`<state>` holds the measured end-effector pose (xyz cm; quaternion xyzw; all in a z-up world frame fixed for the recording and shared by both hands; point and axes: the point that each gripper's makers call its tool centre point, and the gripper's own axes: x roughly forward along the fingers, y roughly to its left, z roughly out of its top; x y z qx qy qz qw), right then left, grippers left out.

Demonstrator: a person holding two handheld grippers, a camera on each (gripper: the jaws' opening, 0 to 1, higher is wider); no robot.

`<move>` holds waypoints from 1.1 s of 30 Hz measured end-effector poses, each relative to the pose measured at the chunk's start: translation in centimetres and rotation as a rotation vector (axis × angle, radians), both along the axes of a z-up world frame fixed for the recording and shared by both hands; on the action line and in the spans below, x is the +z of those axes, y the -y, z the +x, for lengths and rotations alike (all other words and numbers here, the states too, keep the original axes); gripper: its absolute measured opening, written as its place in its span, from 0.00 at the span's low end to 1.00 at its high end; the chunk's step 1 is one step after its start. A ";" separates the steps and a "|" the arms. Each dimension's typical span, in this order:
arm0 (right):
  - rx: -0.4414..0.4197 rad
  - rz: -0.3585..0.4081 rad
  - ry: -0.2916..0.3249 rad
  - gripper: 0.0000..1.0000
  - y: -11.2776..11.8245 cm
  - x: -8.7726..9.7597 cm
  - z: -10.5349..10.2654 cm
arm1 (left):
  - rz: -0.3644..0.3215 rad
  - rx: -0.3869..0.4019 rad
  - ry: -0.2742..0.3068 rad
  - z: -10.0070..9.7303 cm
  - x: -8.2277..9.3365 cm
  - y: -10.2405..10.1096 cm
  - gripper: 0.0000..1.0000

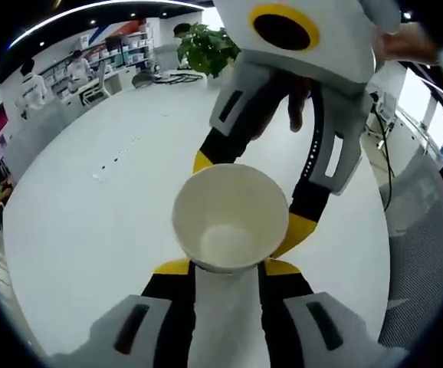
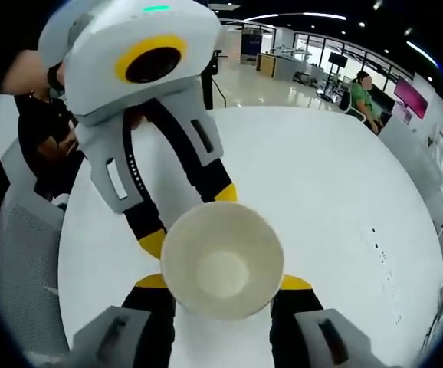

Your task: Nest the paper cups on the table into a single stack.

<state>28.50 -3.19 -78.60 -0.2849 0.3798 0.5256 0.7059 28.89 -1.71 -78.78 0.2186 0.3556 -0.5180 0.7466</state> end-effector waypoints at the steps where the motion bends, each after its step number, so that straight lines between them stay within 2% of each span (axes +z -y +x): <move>1: -0.002 -0.001 0.000 0.48 0.0 0.0 0.0 | 0.000 0.003 -0.001 0.1 0.0 -0.1 0.31; 4: -0.011 -0.009 0.000 0.48 0.2 -0.1 -0.2 | 0.004 0.015 0.003 -0.1 0.2 -0.1 0.33; 7: -0.021 -0.021 -0.002 0.51 0.5 -0.2 -0.9 | 0.042 0.036 0.021 -0.1 -0.1 -1.2 0.33; 14: -0.101 0.017 -0.016 0.58 1.3 -0.2 -1.1 | 0.011 0.085 0.014 -1.2 0.6 -2.3 0.38; 18: -0.156 0.046 0.001 0.61 1.8 0.3 -1.0 | -0.039 0.142 0.015 -1.4 1.5 -3.0 0.41; 22: -0.197 0.067 0.002 0.65 2.3 1.6 -2.0 | -0.063 0.181 0.012 -2.1 1.6 -3.8 0.43; 25: -0.209 0.061 0.019 0.68 2.9 1.6 -3.1 | -0.072 0.212 0.013 -2.8 1.6 -4.4 0.43; 29: -0.250 0.077 0.010 0.71 3.6 1.3 -4.7 | -0.072 0.227 0.012 -4.1 1.1 -5.1 0.45; 31: -0.270 0.079 0.007 0.72 4.1 1.0 -4.8 | -0.092 0.251 0.012 -5.1 1.5 -5.4 0.45; 33: -0.293 0.093 0.004 0.73 4.5 1.0 -5.7 | -0.127 0.295 0.009 -5.1 1.6 -5.5 0.46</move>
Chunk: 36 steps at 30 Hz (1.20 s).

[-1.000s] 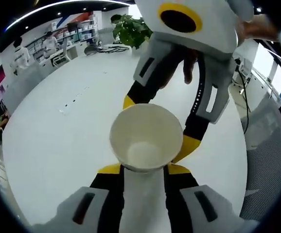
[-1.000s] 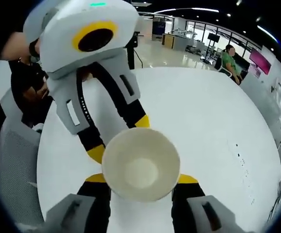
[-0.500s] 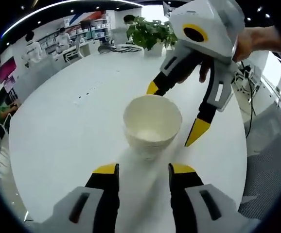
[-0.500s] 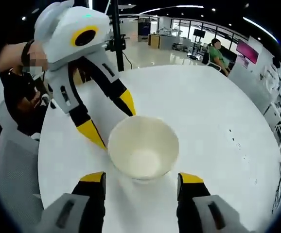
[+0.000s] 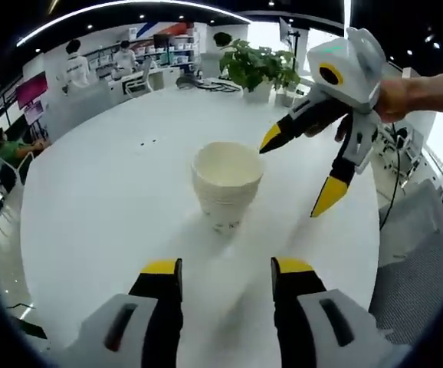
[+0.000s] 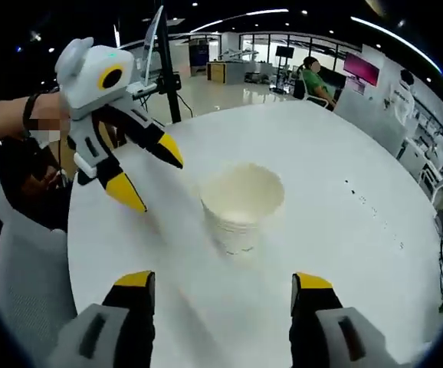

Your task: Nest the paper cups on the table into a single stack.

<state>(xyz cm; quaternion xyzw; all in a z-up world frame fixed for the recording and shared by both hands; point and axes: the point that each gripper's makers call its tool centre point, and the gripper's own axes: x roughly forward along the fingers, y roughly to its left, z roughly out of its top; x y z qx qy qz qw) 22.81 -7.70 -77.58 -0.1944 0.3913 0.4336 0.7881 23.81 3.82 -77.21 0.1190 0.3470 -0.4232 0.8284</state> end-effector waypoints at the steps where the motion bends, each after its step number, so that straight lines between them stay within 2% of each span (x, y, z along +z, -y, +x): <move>1: -0.004 0.004 0.000 0.74 0.0 0.0 -0.1 | -0.013 0.011 -0.002 -0.4 0.1 -0.1 0.46; 2: -0.018 0.017 -0.002 0.74 0.1 0.1 -1.0 | -0.014 0.011 -0.007 -1.1 -0.2 -0.4 0.46; 4: -0.026 0.023 -0.006 0.74 0.3 0.0 -1.3 | 0.007 0.022 -0.014 -1.8 -1.2 -1.0 0.46; 5: -0.028 0.020 -0.007 0.74 0.4 -0.1 -1.7 | 0.013 0.021 -0.016 -2.5 -0.9 -1.2 0.47; 8: -0.028 0.021 -0.009 0.77 0.4 -0.3 -2.5 | 0.004 0.037 -0.020 -3.3 -1.4 -2.0 0.49; 18: -0.089 0.073 0.000 0.77 1.2 0.3 -4.5 | -0.019 0.125 0.018 -5.4 0.1 -4.4 0.51; 23: -0.120 0.098 -0.002 0.77 1.8 0.2 -5.2 | -0.042 0.174 0.020 -6.4 0.0 -5.1 0.52; 28: -0.145 0.114 0.002 0.78 1.9 0.3 -6.6 | -0.047 0.196 0.013 -8.7 -0.4 -5.6 0.54; 31: -0.144 0.116 0.011 0.79 2.1 0.4 -6.9 | -0.051 0.206 0.010 -9.3 -0.7 -5.8 0.55; 36: -0.156 0.124 0.024 0.79 2.2 0.8 -7.9 | -0.068 0.243 0.030 -9.7 -0.2 -6.3 0.57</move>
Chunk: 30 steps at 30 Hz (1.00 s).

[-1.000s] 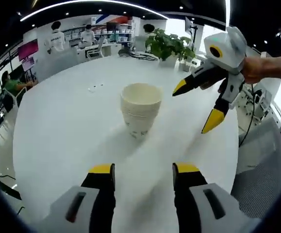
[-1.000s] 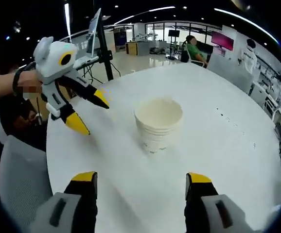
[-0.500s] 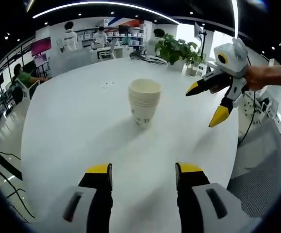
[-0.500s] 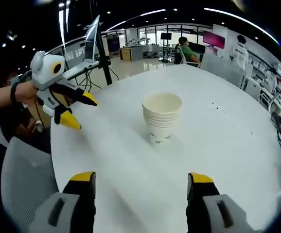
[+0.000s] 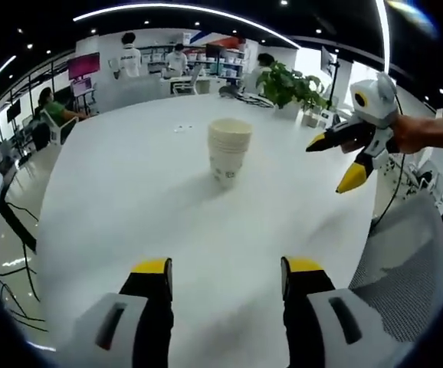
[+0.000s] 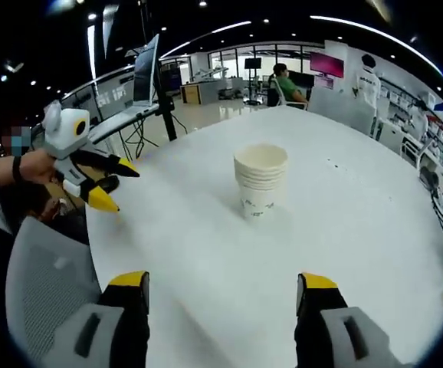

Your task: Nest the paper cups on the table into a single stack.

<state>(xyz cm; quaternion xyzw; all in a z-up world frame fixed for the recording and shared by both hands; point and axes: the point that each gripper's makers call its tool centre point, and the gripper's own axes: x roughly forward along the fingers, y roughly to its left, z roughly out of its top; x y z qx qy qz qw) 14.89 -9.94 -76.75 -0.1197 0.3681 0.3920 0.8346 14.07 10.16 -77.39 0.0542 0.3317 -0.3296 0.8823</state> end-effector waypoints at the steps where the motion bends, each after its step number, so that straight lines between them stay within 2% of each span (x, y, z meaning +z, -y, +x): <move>1: -0.006 0.003 -0.001 0.79 -0.1 -0.1 -0.5 | -0.006 0.002 0.004 -0.3 0.2 0.1 0.57; 8: -0.036 0.021 -0.008 0.79 0.4 -0.1 -1.7 | -0.017 0.020 0.024 -1.6 0.7 0.5 0.57; 18: -0.097 0.039 -0.025 0.80 1.7 -0.5 -3.6 | -0.031 0.036 0.044 -2.3 0.6 0.4 0.57; 25: -0.126 0.045 -0.042 0.82 1.5 -1.1 -5.3 | -0.049 0.045 0.055 -2.8 0.6 0.6 0.57; 30: -0.148 0.050 -0.044 0.82 1.8 -1.2 -5.4 | -0.037 0.027 0.069 -3.4 0.5 1.0 0.57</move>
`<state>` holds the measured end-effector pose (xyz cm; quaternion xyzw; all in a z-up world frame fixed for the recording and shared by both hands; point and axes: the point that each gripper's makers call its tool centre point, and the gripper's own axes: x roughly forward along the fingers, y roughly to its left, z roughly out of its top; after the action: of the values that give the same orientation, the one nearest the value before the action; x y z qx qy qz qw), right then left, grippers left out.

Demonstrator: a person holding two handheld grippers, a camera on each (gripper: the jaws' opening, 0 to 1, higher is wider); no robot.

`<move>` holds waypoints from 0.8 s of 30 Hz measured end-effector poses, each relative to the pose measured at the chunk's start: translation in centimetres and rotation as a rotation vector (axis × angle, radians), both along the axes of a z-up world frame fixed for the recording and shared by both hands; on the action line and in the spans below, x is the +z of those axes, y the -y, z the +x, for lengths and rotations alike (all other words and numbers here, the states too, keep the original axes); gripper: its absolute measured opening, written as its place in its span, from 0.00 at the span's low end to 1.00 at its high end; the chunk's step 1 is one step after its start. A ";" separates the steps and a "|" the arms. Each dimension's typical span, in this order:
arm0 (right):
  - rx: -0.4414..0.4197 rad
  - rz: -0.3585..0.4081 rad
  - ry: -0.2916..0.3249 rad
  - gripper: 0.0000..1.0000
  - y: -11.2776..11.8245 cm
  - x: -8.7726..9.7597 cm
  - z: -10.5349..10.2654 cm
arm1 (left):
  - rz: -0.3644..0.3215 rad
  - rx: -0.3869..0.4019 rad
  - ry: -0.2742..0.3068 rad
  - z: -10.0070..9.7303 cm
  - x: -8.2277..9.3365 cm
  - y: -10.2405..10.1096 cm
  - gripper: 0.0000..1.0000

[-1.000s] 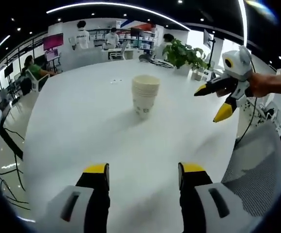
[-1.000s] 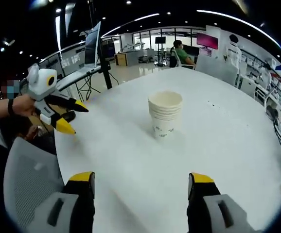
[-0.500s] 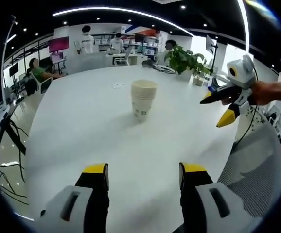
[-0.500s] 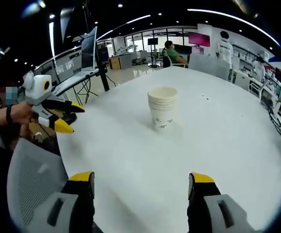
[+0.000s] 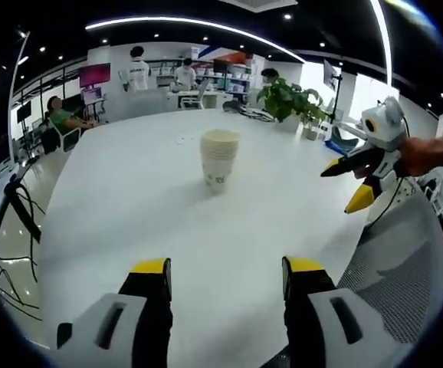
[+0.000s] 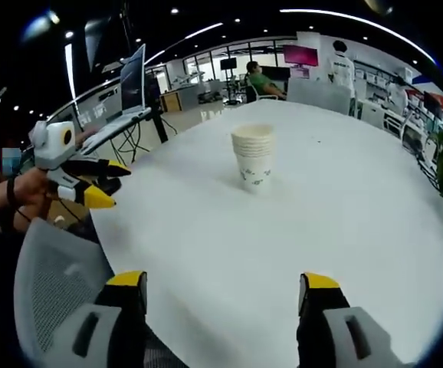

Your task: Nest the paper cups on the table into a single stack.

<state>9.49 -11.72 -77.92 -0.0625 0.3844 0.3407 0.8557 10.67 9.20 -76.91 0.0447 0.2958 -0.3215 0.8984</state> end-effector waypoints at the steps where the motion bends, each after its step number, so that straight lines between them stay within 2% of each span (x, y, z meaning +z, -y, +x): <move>1: -0.005 0.001 0.001 0.82 -0.1 0.0 -0.1 | 0.001 -0.003 0.001 -0.1 0.0 0.1 0.58; 10: -0.047 -0.002 -0.001 0.82 0.6 0.0 -0.6 | 0.003 -0.028 0.019 -0.7 0.2 1.3 0.57; 15: -0.091 0.021 -0.001 0.82 0.6 0.1 -0.9 | -0.006 -0.027 0.030 -0.4 0.3 1.6 0.58; 24: -0.108 0.023 -0.008 0.83 0.5 -0.2 -1.0 | -0.017 -0.017 0.047 0.2 0.3 1.8 0.59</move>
<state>8.45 -12.21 -78.10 -0.0305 0.3868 0.2986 0.8719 10.91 7.41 -76.56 0.0471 0.2715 -0.3307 0.9026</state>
